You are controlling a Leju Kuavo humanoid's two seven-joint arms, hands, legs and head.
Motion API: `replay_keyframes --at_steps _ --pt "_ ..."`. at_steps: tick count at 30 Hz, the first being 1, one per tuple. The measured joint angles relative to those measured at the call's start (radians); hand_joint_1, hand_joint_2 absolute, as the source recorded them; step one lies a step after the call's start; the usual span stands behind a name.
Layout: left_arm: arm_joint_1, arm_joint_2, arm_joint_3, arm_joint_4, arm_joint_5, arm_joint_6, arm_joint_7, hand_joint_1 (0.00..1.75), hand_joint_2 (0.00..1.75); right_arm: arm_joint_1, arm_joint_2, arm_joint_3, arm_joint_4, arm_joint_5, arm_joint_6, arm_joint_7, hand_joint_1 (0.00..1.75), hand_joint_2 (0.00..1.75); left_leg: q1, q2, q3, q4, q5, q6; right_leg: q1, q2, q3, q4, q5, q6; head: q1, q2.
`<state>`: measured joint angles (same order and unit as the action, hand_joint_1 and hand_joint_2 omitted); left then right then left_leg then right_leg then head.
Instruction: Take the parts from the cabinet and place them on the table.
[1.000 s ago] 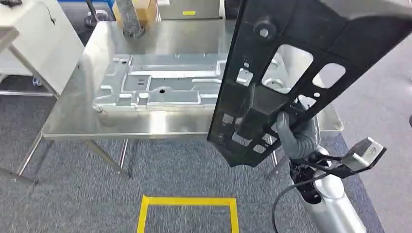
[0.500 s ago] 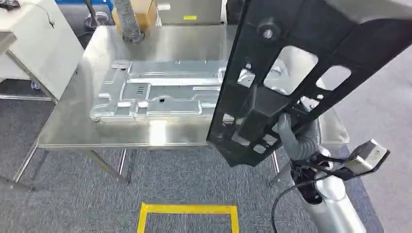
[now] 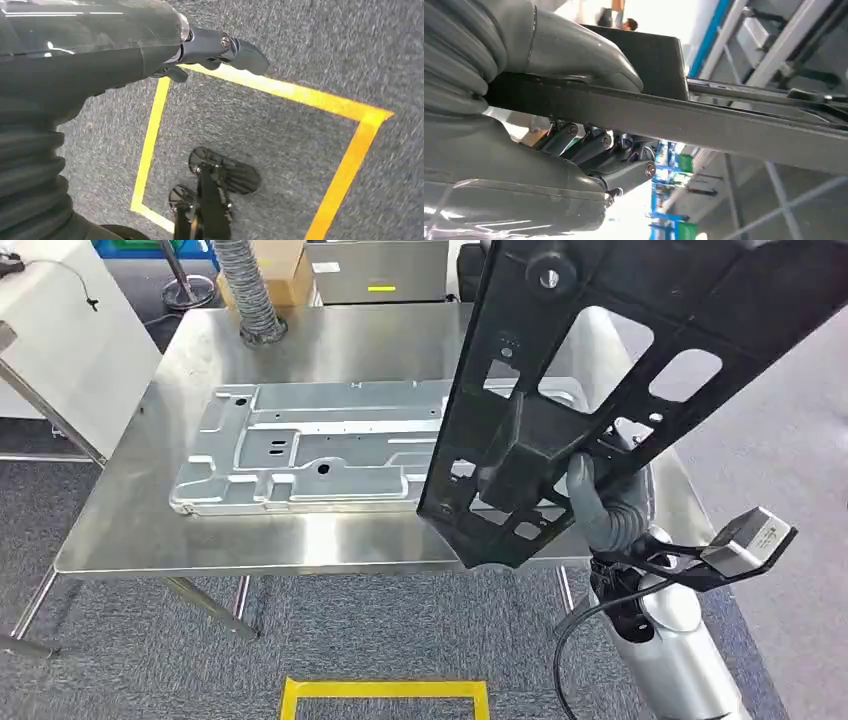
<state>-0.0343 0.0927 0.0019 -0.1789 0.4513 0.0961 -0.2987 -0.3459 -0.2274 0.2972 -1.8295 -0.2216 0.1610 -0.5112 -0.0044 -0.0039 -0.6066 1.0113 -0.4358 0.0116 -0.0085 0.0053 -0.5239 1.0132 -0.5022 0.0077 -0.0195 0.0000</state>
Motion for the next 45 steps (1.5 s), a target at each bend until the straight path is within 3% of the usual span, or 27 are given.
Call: replay_keyframes --at_steps 3,6,7,8,9,11,12,13,14,16,18,19,22,23,24,26,27,28,29,31,34,37,38,39,40,43,45 --pt "0.003 0.001 0.000 0.000 0.000 0.000 -0.001 0.00 1.75 -0.006 0.000 -0.003 0.000 -0.001 0.000 0.000 1.75 1.75 0.010 -0.001 0.040 -0.020 -0.003 0.018 0.000 -0.001 -0.003 0.037 -0.025 0.011 0.005 0.000" --pt "0.000 0.002 0.000 0.000 0.000 0.000 -0.002 0.00 1.75 -0.014 0.002 -0.003 0.001 -0.002 0.000 0.000 1.75 1.75 0.007 -0.002 0.051 -0.020 -0.015 0.026 -0.004 -0.001 -0.137 0.257 -0.114 0.021 0.006 0.000" --pt "0.000 0.002 0.000 0.000 0.000 0.000 -0.002 0.00 1.75 -0.013 0.002 -0.003 0.004 -0.002 0.000 0.000 1.75 1.75 0.007 -0.003 0.055 -0.019 -0.021 0.025 -0.005 -0.001 -0.176 0.305 -0.120 0.024 0.006 0.000" --pt "0.001 0.002 0.000 0.000 0.000 0.000 -0.002 0.00 1.75 -0.013 0.002 -0.003 0.006 -0.002 0.000 0.000 1.75 1.75 0.006 -0.005 0.064 -0.019 -0.027 0.024 -0.005 -0.001 -0.193 0.304 -0.097 0.023 0.006 0.000" --pt "0.004 0.002 0.000 0.000 0.000 0.000 -0.002 0.00 1.75 -0.013 0.002 -0.003 0.007 -0.002 0.000 0.000 1.75 1.75 0.006 -0.005 0.074 -0.019 -0.035 0.023 -0.005 -0.001 -0.184 0.256 -0.053 0.022 0.006 0.000" --pt "0.004 0.002 0.000 0.000 0.000 0.000 -0.002 0.00 1.75 -0.015 0.002 -0.003 0.007 -0.002 0.000 0.000 1.75 1.75 0.006 -0.005 0.101 -0.018 -0.053 0.018 -0.004 -0.002 -0.119 0.074 0.075 0.013 0.006 0.000" --pt "0.005 0.002 0.000 0.000 0.000 0.000 -0.002 0.00 1.75 -0.015 0.002 -0.003 0.008 -0.002 0.000 0.000 1.75 1.75 0.007 -0.005 0.103 -0.020 -0.062 0.013 -0.001 -0.003 -0.097 0.023 0.095 0.007 0.006 0.000" --pt "0.003 0.002 0.000 0.000 0.000 0.000 -0.002 0.00 1.75 -0.017 0.002 -0.003 0.010 -0.002 0.000 0.000 1.75 1.75 0.005 -0.006 0.110 -0.018 -0.065 0.008 0.008 -0.005 -0.106 0.013 0.062 0.006 0.001 0.000" --pt "0.001 0.002 0.000 0.000 0.000 0.000 -0.002 0.00 1.75 -0.019 0.003 -0.003 0.010 -0.001 0.000 0.001 1.75 1.75 0.005 -0.005 0.105 -0.018 -0.071 0.000 0.008 -0.005 -0.104 0.009 0.073 -0.004 0.006 0.000" --pt "0.002 0.002 0.000 0.000 0.000 0.000 -0.002 0.00 1.75 -0.019 0.003 -0.003 0.010 -0.002 0.000 0.002 1.75 1.75 0.003 -0.004 0.116 -0.012 -0.070 -0.010 0.008 -0.004 -0.099 0.001 0.075 -0.014 0.005 0.000" --pt "0.001 0.004 0.000 0.000 0.000 0.000 -0.002 0.00 1.75 -0.021 0.004 -0.004 0.010 -0.002 0.000 0.002 1.75 1.75 0.007 -0.003 0.112 0.017 -0.083 -0.018 0.000 -0.002 -0.069 -0.013 0.069 -0.026 0.006 0.000" --pt "-0.001 0.004 0.000 0.000 0.003 0.000 -0.004 0.00 1.75 -0.025 0.006 -0.004 0.010 -0.003 0.001 0.002 1.75 1.75 0.006 -0.003 0.080 0.077 -0.106 -0.024 -0.001 -0.005 -0.058 -0.018 0.064 -0.033 -0.001 0.000" --pt "-0.001 0.007 0.001 0.000 0.010 0.001 -0.005 0.00 1.75 -0.023 0.013 -0.001 0.010 -0.004 -0.001 0.007 1.75 1.75 0.015 -0.002 -0.060 0.290 -0.189 -0.040 -0.001 -0.004 -0.043 -0.017 0.046 -0.034 0.000 0.000" --pt "0.000 0.006 0.001 0.000 0.010 0.001 -0.003 0.00 1.75 -0.020 0.015 0.000 0.010 -0.003 -0.004 0.009 1.75 1.75 0.017 -0.002 -0.087 0.310 -0.178 -0.042 -0.001 -0.004 -0.034 -0.017 0.038 -0.034 -0.001 0.000" --pt "0.003 0.006 0.001 0.000 0.010 0.001 -0.001 0.00 1.75 -0.018 0.017 0.000 0.010 0.000 -0.007 0.009 1.75 1.75 0.019 -0.002 -0.088 0.281 -0.142 -0.043 -0.002 -0.002 -0.024 -0.017 0.031 -0.032 -0.001 0.000" --pt "0.006 0.007 0.002 0.000 0.010 0.003 0.000 0.00 1.75 -0.017 0.019 -0.001 0.010 0.007 -0.019 0.010 1.75 1.75 0.021 -0.002 -0.037 0.114 -0.015 -0.040 -0.003 0.001 0.005 -0.017 0.011 -0.025 -0.001 0.000" --pt "0.006 0.007 0.002 0.000 0.010 0.003 0.000 0.00 1.75 -0.017 0.019 -0.002 0.010 0.011 -0.027 0.008 1.75 1.75 0.020 -0.002 -0.015 0.047 0.027 -0.037 -0.004 0.000 0.017 -0.017 0.003 -0.022 -0.001 0.000" --pt "0.009 0.007 0.002 0.001 0.010 0.003 0.001 0.00 1.75 -0.017 0.020 -0.008 0.012 0.021 -0.041 0.004 1.75 1.75 0.018 -0.002 -0.004 0.023 0.025 -0.032 -0.005 -0.001 0.026 -0.023 -0.004 -0.016 0.001 0.000" --pt "0.007 0.006 0.002 0.001 0.010 0.003 0.000 0.00 1.75 -0.019 0.020 -0.014 0.015 0.030 -0.053 0.000 1.75 1.75 0.009 0.001 -0.015 -0.004 -0.012 -0.027 -0.002 0.000 0.022 -0.021 -0.005 -0.009 -0.001 0.000" --pt "0.008 0.006 0.002 0.001 0.007 0.003 -0.002 0.00 1.75 -0.018 0.021 -0.036 0.021 0.076 -0.106 -0.002 1.75 1.75 0.009 0.000 -0.008 0.000 0.018 -0.007 -0.002 0.000 0.027 -0.014 -0.010 0.006 0.001 0.000" --pt "0.010 0.006 0.002 0.001 -0.005 0.003 -0.010 0.00 1.75 -0.031 0.021 -0.078 0.033 0.232 -0.257 0.008 1.75 1.75 0.013 0.000 0.013 -0.009 0.017 0.007 -0.005 -0.001 0.019 0.019 -0.028 0.021 0.005 0.000" --pt "0.010 0.006 0.002 0.001 -0.007 0.003 -0.024 0.00 1.75 -0.066 0.020 -0.101 0.069 0.528 -0.486 0.083 1.75 1.75 0.008 0.000 0.014 -0.008 0.008 0.021 -0.005 -0.002 -0.112 0.237 -0.131 0.027 0.007 0.000" --pt "0.010 0.006 0.002 0.001 -0.011 0.003 -0.027 0.00 1.75 -0.081 0.017 -0.101 0.086 0.641 -0.552 0.121 1.75 1.75 0.005 0.000 0.015 -0.007 0.004 0.024 -0.005 -0.002 -0.156 0.299 -0.146 0.026 0.006 0.000" --pt "0.011 0.005 0.002 0.001 -0.013 0.003 -0.028 0.00 1.75 -0.098 0.016 -0.098 0.107 0.756 -0.600 0.160 1.75 1.75 0.002 -0.001 0.017 -0.005 0.002 0.023 -0.004 -0.002 -0.177 0.311 -0.136 0.025 0.006 0.000" --pt "0.011 0.005 0.002 0.001 -0.016 0.003 -0.029 0.00 1.75 -0.121 0.016 -0.091 0.136 0.901 -0.636 0.216 1.75 1.75 -0.002 -0.001 0.023 -0.004 -0.004 0.024 -0.003 -0.002 -0.173 0.273 -0.095 0.020 0.006 0.000" --pt "0.005 0.002 0.001 0.001 -0.033 -0.001 -0.032 0.00 1.75 -0.200 0.021 -0.045 0.213 1.253 -0.675 0.356 1.75 1.75 -0.007 -0.001 0.045 -0.004 -0.017 0.023 0.007 -0.002 -0.084 0.022 0.073 -0.008 0.006 0.000" --pt "-0.003 -0.003 0.000 0.001 -0.042 -0.006 -0.032 0.00 1.75 -0.277 0.039 0.007 0.282 1.450 -0.671 0.442 1.75 1.75 -0.007 0.000 0.034 -0.006 -0.014 0.014 0.018 -0.001 -0.087 0.003 0.048 -0.014 0.004 0.000"
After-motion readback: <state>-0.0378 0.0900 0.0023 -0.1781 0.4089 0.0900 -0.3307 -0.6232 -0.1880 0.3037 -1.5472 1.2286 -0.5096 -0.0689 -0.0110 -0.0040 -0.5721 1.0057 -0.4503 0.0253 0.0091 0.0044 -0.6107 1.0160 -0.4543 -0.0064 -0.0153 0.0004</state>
